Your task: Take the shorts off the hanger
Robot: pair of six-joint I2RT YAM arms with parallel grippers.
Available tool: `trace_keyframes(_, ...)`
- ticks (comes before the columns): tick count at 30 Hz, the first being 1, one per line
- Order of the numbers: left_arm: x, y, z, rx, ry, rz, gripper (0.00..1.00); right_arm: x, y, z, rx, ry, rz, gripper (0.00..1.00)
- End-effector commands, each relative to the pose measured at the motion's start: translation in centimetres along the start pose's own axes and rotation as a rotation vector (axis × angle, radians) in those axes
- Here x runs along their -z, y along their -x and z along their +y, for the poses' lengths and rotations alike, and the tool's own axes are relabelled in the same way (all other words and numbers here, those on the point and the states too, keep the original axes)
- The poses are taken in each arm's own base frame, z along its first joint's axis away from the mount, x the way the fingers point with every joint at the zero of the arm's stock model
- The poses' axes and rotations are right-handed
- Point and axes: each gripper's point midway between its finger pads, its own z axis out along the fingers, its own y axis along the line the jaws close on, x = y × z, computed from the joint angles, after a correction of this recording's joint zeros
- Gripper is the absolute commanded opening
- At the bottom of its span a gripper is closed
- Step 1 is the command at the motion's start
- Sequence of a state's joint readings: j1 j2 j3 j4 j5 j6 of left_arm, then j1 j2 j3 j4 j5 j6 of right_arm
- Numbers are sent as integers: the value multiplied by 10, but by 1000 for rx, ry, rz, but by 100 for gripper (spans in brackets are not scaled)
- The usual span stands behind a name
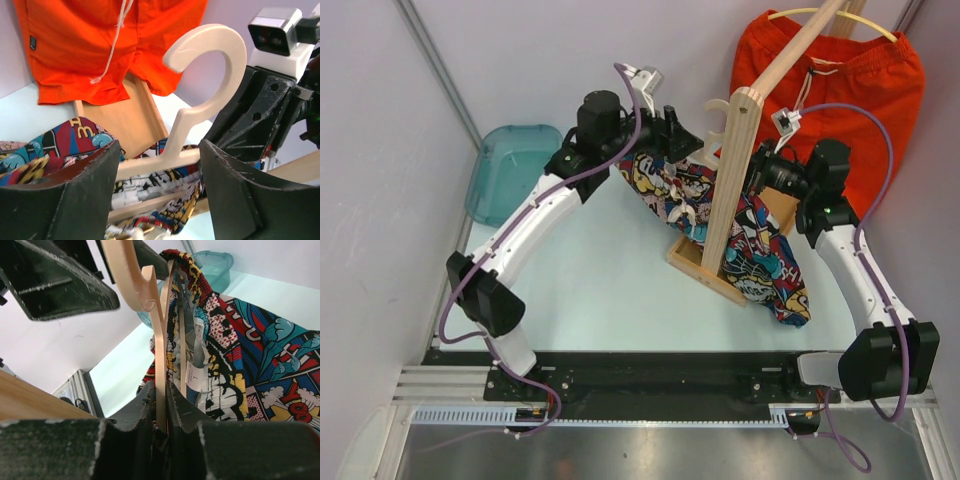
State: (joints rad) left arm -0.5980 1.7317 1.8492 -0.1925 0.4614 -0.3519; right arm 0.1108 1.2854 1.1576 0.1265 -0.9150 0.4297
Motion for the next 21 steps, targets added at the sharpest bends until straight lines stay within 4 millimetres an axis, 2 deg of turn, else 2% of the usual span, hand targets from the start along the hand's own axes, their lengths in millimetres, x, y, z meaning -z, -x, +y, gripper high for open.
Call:
trace_keyframes(1,-7,17,-16,-117,10,-43,70,-4,19,26,85,81,-47,0)
trace_keyframes(7,-18,5,-14,-123,17,-15,70,-9,16,32,77,94,-44,0)
trace_keyframes(11,-23,-2,-11,-135,35,-3,64,-11,17,38,67,106,-48,0)
trace_keyframes(14,-22,0,-3,-144,84,-11,50,-13,15,39,54,100,-45,0)
trace_keyframes(15,-21,2,-2,-149,95,-17,42,-13,15,40,51,96,-43,0)
trace_keyframes(20,-15,14,0,-171,132,-51,19,-10,7,29,46,10,-26,23)
trace_keyframes(21,-13,17,0,-171,135,-58,12,-9,6,26,45,-8,-24,28)
